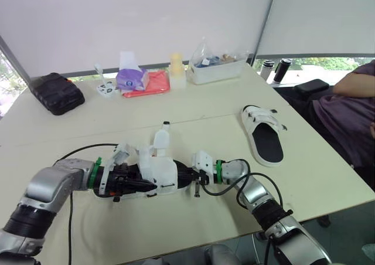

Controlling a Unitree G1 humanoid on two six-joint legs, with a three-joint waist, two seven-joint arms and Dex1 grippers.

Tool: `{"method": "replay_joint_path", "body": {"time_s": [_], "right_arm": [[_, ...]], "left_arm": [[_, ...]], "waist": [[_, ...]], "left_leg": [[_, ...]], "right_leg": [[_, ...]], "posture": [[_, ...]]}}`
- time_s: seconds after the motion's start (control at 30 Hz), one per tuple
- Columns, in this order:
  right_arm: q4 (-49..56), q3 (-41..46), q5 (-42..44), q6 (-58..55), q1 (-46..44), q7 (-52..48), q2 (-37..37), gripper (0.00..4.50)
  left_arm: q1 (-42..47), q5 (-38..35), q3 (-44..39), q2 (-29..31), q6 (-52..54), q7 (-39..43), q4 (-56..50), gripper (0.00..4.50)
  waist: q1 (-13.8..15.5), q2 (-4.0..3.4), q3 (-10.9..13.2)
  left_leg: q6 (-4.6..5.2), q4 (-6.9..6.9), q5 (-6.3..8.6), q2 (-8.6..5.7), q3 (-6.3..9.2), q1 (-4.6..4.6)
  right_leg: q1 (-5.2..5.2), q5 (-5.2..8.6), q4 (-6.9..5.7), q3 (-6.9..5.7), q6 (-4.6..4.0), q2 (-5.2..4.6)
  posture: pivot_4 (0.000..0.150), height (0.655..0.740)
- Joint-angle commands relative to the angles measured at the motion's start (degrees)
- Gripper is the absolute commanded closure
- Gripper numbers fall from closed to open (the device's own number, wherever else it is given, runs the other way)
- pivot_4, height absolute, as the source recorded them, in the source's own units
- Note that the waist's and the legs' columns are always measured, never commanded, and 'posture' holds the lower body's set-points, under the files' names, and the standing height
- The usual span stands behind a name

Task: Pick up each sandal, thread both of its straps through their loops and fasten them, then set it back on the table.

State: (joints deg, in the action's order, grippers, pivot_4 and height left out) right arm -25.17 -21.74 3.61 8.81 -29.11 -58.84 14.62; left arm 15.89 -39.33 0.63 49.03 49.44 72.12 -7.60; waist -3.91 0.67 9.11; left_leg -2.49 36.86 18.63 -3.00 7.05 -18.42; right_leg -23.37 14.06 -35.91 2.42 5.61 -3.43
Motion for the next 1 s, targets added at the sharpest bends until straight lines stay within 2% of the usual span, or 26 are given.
{"method": "replay_joint_path", "body": {"time_s": [0.03, 0.17, 0.3, 0.4, 0.47, 0.6, 0.77, 1.0], "right_arm": [[-6.41, -1.64, -4.45, -2.58, 2.48, 1.75, 1.39, 4.50], [-7.73, -1.78, -4.58, -1.92, 2.18, 1.44, 1.24, 4.50], [-8.69, -1.93, -4.48, -1.48, 1.71, 1.26, 0.85, 4.50], [-9.22, -2.10, -4.45, -1.14, 1.53, 1.04, 0.61, 4.50], [-9.53, -2.20, -4.45, -0.96, 1.45, 0.88, 0.50, 4.50], [-9.52, -2.31, -4.45, -0.96, 1.48, 0.80, 0.34, 4.50], [-8.75, -2.16, -4.32, -1.34, 1.89, 0.77, 0.55, 4.50], [-7.56, -1.79, -4.25, -1.84, 2.79, 1.07, 0.98, 4.50]], "left_arm": [[-2.55, -2.90, -6.29, 1.14, 1.82, -3.60, -5.19, 1.61], [-10.50, -6.01, -16.62, -2.04, 3.06, -13.33, -13.14, 1.61], [-19.15, -14.79, -24.06, -0.38, 10.17, -14.77, -20.58, 1.61], [-25.32, -16.24, -26.26, -0.04, 10.89, -15.75, -24.09, 1.61], [-27.85, -15.75, -26.02, -0.78, 9.96, -17.31, -25.34, 1.61], [-28.54, -6.23, -18.07, -2.41, 1.73, -20.47, -25.71, 1.61], [-24.39, -1.67, -12.42, -5.07, -3.33, -22.61, -22.17, 1.61], [-21.19, 1.35, -7.75, -5.86, -6.56, -21.69, -17.91, 1.61]], "waist": [[0.09, -0.01, 0.01], [-0.02, -0.08, 0.04], [-0.06, -0.07, 0.06], [0.01, -0.17, 0.12], [0.01, -0.19, 0.13], [0.09, -0.16, 0.11], [0.09, -0.14, 0.09], [0.29, -0.18, 0.07]], "left_leg": [[0.00, 0.00, 0.00, 0.00, 0.01, 0.00], [0.00, -0.04, 0.00, 0.00, 0.02, 0.01], [0.00, -0.10, 0.00, 0.03, 0.04, 0.00], [0.00, -0.10, 0.00, 0.03, 0.06, 0.04], [0.00, -0.10, 0.00, 0.03, 0.06, 0.08], [-0.01, -0.10, 0.00, 0.03, 0.12, 0.09], [-0.02, -0.11, 0.01, 0.03, 0.13, 0.07], [-0.02, -0.14, 0.01, 0.03, 0.14, 0.07]], "right_leg": [[0.02, 0.00, 0.01, -0.01, 0.00, -0.01], [0.02, 0.01, 0.06, 0.00, 0.00, -0.03], [0.03, 0.01, 0.13, -0.02, 0.00, -0.02], [0.08, 0.02, 0.15, -0.03, -0.03, -0.02], [0.14, 0.12, 0.18, -0.03, -0.18, -0.02], [0.16, 0.13, 0.22, -0.07, -0.19, -0.02], [0.17, 0.12, 0.25, -0.08, -0.20, -0.01], [0.20, 0.10, 0.31, -0.10, -0.20, 0.00]], "posture": [[0.150, 0.7400], [0.150, 0.7400], [0.150, 0.7400], [0.150, 0.7400], [0.150, 0.7400], [0.150, 0.7400], [0.150, 0.7400], [0.150, 0.7400]]}}
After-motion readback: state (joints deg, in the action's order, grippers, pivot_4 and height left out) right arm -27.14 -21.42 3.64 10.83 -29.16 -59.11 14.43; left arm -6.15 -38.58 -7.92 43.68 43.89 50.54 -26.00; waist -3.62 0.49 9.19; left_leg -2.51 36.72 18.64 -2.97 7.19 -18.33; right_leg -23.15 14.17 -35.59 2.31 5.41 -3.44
